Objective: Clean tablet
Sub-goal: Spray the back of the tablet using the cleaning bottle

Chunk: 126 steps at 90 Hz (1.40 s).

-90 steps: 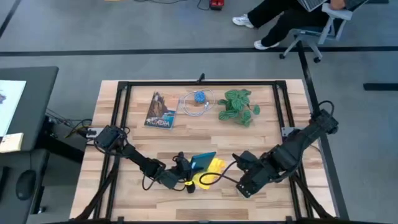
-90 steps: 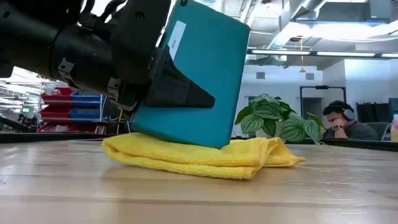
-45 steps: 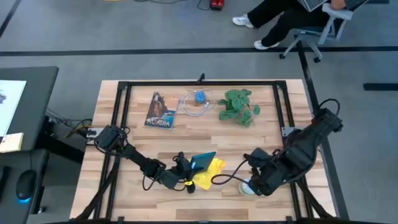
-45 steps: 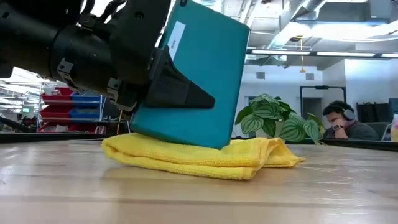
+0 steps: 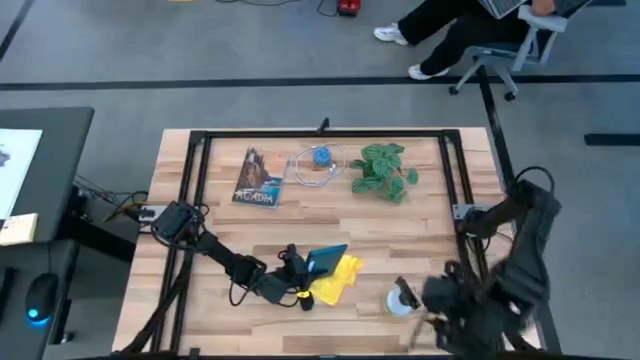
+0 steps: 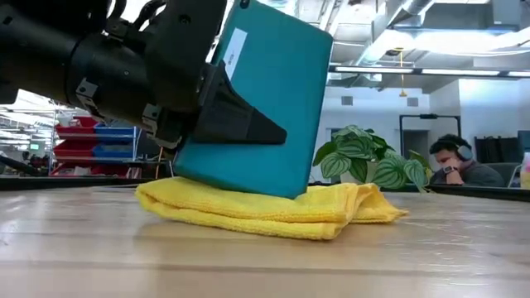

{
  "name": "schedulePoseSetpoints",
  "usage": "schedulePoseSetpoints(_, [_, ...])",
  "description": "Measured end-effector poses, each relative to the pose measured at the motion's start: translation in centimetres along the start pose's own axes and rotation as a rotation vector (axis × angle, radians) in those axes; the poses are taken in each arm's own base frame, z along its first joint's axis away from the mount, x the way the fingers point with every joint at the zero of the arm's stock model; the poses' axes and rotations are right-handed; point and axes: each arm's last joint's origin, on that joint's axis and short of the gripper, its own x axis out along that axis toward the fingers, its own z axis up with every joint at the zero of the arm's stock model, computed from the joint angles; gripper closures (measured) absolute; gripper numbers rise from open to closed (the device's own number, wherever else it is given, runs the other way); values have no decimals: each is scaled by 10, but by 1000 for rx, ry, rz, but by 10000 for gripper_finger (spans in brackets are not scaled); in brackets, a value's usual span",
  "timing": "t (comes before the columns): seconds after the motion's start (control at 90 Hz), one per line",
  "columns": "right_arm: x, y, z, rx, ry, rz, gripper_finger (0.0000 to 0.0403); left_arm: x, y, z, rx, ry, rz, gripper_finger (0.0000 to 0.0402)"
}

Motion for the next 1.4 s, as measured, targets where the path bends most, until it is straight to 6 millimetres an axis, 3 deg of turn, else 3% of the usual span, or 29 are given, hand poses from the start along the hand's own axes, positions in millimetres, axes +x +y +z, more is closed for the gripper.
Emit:
schedulePoseSetpoints(0.233, [50,-2,-70,2,-147,-124,163,0,-1,1,-13,-4,-11,391])
schedulePoseSetpoints(0.367, [64,-20,-89,-32,-328,-149,163,3,0,3,-36,-12,-9,391])
schedulePoseSetpoints(0.633, [87,-53,-91,-165,-509,-106,163,30,19,16,-113,25,53,391])
schedulePoseSetpoints(0.933, [91,-94,-91,-254,-721,66,163,53,48,28,-151,51,62,391])
schedulePoseSetpoints(1.1, [101,-115,-89,-299,-641,58,166,59,56,31,-160,62,57,391])
schedulePoseSetpoints(1.256, [104,-117,-76,-259,-648,22,181,61,60,33,-157,71,49,391])
schedulePoseSetpoints(1.4, [102,-119,-76,-303,-627,21,180,63,62,34,-158,76,29,391])
